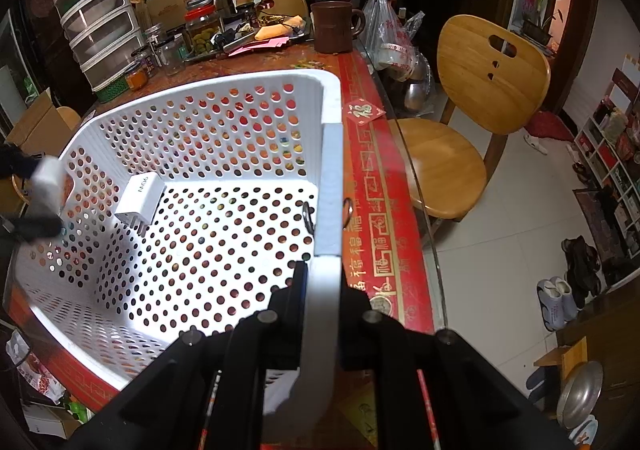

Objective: Organize rigid objects
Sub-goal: 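Carry the white charger into the basket and release it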

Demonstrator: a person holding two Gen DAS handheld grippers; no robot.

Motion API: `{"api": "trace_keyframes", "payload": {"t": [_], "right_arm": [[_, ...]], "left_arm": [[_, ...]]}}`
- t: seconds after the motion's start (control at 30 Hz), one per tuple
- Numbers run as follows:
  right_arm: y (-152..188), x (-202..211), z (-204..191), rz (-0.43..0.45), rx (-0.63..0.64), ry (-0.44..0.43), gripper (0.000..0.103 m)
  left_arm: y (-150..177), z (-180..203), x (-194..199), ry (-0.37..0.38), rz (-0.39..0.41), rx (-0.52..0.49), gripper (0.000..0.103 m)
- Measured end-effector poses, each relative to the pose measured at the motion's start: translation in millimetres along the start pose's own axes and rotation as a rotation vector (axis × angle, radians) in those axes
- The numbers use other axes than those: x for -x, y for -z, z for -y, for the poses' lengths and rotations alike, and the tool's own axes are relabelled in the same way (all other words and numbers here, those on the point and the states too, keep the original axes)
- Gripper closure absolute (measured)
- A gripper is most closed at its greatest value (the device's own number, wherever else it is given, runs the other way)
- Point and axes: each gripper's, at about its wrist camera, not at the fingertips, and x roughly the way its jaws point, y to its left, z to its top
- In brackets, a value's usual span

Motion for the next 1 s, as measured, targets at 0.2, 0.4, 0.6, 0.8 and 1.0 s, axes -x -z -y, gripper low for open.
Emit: {"api": "trace_keyframes", "payload": {"t": [0.2,0.4,0.6,0.8,1.0], "right_arm": [[0,0,0,0.000,0.001,-0.003,0.094],[0,0,0,0.000,-0.001,-0.007,0.094],[-1,1,-1,-0.001,0.000,-0.004,0.094],[-1,0,-1,-0.003,0.002,-0.004,0.094],[0,-1,0,-0.003,0.001,-0.004,0.094]], "left_arm": [[10,-1,-31,-0.003,-0.065,-0.021,0.031],[12,-6,-46,0.015,-0.089,-0.010,0.031],[10,-5,-51,0.020,-0.100,-0.016,0.031],[9,-4,-54,0.021,-0.098,-0.027,0.030],[9,-7,-39,-0.004,-0.039,-0.038,0.014]]}}
